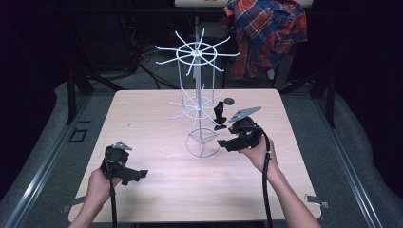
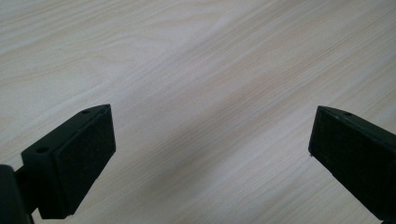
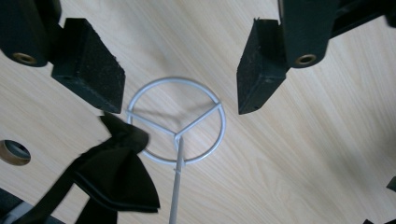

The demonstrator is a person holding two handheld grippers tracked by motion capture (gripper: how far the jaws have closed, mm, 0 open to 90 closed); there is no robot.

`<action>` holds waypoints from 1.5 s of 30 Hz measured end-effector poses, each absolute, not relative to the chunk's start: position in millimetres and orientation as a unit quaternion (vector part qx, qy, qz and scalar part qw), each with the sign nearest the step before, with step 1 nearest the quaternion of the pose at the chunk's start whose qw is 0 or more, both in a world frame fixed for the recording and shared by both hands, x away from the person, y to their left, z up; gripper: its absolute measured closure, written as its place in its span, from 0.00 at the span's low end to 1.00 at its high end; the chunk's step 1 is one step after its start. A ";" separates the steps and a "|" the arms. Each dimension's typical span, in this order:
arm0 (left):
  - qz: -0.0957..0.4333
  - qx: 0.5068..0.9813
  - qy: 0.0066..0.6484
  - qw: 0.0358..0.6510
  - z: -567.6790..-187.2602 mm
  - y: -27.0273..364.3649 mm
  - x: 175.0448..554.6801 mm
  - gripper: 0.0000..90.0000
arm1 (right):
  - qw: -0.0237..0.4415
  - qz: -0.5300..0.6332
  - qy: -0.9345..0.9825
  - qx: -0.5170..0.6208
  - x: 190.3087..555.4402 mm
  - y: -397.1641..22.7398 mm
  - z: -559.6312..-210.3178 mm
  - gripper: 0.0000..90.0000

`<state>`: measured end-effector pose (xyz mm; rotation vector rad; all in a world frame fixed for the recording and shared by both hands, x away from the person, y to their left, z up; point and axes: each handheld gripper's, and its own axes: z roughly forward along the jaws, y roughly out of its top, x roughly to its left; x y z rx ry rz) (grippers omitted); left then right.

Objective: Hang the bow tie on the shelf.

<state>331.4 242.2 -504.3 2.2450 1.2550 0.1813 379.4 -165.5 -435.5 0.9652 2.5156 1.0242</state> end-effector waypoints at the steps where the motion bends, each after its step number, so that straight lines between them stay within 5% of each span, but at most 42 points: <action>1: 0.067 0.836 0.468 0.278 -504.2 242.1 331.3 0.01 | 0.131 0.350 0.866 0.332 377.0 -167.9 -434.9 0.33; 6: 0.069 0.838 0.464 0.280 -503.6 241.4 331.4 0.01 | 0.136 0.337 0.867 0.340 366.8 -178.0 -434.7 0.23; 22: 0.073 0.840 0.461 0.277 -502.6 239.6 331.9 0.01 | 0.151 0.310 0.862 0.371 338.8 -221.4 -442.3 0.14; 45: 0.061 0.852 0.449 0.262 -506.8 234.7 334.3 0.01 | 0.157 0.240 0.884 0.368 337.2 -233.6 -474.3 0.14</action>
